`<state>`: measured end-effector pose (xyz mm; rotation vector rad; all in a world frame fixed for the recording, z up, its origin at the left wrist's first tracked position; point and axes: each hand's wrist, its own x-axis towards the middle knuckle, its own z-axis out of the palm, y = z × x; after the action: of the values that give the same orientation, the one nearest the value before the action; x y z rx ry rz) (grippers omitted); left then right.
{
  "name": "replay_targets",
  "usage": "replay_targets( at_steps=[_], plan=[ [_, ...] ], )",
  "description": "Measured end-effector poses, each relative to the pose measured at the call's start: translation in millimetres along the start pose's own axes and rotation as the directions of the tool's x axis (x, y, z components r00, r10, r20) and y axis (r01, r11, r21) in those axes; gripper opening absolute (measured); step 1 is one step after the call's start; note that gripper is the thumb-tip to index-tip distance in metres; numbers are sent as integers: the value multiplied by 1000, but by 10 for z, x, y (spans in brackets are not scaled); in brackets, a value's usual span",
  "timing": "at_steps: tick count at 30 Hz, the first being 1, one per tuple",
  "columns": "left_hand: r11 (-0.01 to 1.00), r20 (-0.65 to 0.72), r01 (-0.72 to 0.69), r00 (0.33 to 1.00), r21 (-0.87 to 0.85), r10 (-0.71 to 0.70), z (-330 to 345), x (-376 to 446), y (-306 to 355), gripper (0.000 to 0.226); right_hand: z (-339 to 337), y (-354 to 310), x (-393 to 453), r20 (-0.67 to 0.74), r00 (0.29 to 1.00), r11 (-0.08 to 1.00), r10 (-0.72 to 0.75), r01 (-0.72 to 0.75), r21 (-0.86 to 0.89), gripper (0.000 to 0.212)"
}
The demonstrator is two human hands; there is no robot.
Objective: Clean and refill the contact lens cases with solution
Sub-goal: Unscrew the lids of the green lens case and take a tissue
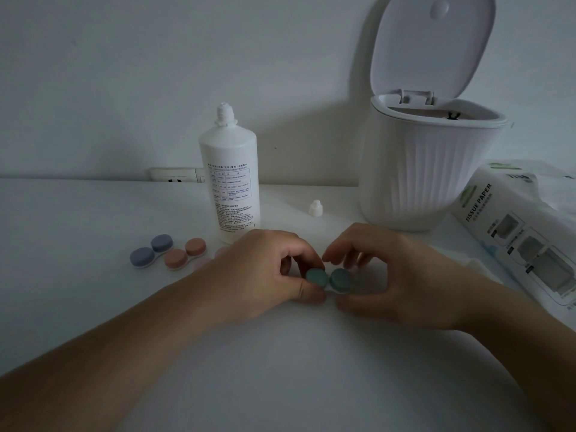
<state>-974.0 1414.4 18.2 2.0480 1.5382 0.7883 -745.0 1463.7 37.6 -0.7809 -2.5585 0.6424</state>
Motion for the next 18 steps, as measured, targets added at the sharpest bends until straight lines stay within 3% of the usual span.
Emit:
replay_targets(
  at_steps=[3,6,9,15,18],
  plan=[
    [1000,21,-11,1000,5,11,-2,-2,11,33,13,-8,21,-61,998,998,-5,1,-57,35],
    [1000,36,4,999,17,-5,-10,-1,8,37,25,6,19,-50,999,997,-16,12,-78,18],
    [999,31,37,999,22,-37,-12,-4,8,47,10,8,3,-67,997,997,-48,44,-63,18],
    [999,33,36,999,7,-36,-24,7,7,31,-57,53,-3,-201,980,997,8,7,73,20],
    [999,23,45,999,-19,-44,-17,2,-1,31,-41,81,17,-245,968,998,50,-36,59,19]
  ],
)
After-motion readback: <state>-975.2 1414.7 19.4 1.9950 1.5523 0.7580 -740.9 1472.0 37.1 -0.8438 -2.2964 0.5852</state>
